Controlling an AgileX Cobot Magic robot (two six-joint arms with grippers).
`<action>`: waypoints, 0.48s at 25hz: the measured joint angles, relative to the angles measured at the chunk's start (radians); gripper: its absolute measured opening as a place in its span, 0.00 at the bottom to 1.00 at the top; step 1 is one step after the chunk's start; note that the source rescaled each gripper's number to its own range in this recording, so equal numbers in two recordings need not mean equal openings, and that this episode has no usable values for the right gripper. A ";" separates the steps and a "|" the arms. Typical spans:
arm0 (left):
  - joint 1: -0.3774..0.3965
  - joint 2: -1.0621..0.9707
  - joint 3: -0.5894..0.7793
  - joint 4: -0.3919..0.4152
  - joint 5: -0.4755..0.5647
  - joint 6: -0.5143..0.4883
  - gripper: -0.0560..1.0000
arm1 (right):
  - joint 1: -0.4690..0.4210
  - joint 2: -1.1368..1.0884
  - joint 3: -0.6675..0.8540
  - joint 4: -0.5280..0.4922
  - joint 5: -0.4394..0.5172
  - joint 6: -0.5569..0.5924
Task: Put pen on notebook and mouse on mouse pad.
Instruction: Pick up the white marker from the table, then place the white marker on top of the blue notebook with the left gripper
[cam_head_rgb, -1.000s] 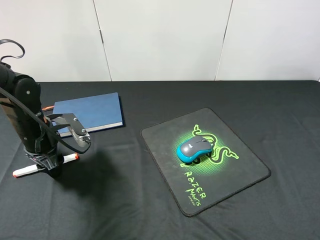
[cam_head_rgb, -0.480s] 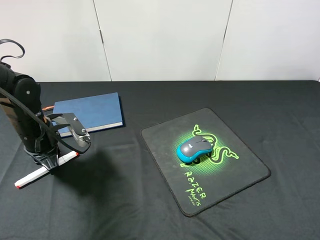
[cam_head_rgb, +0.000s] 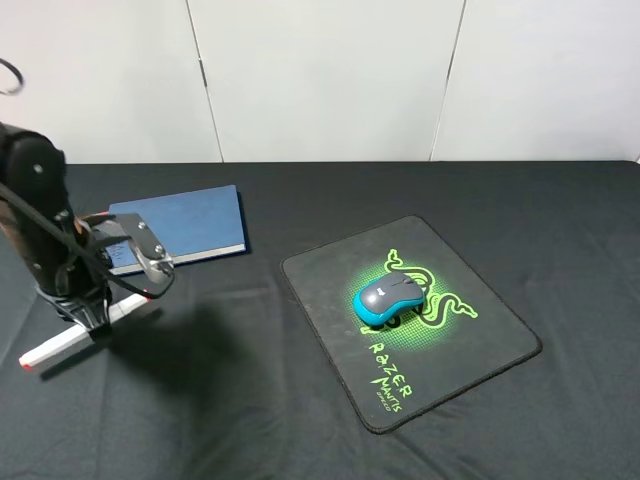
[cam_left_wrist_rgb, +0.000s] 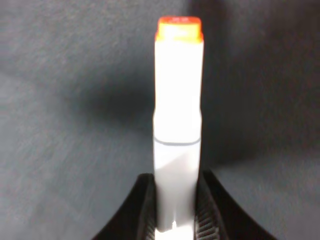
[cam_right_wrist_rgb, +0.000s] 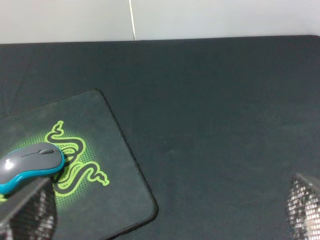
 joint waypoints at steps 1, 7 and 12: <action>0.000 -0.025 0.000 0.000 0.013 0.000 0.05 | 0.000 0.000 0.000 0.000 0.000 0.000; 0.000 -0.176 0.000 0.000 0.086 0.000 0.05 | 0.000 0.000 0.000 0.000 0.000 0.000; 0.000 -0.228 -0.067 0.000 0.223 0.000 0.05 | 0.000 0.000 0.000 0.000 0.000 0.000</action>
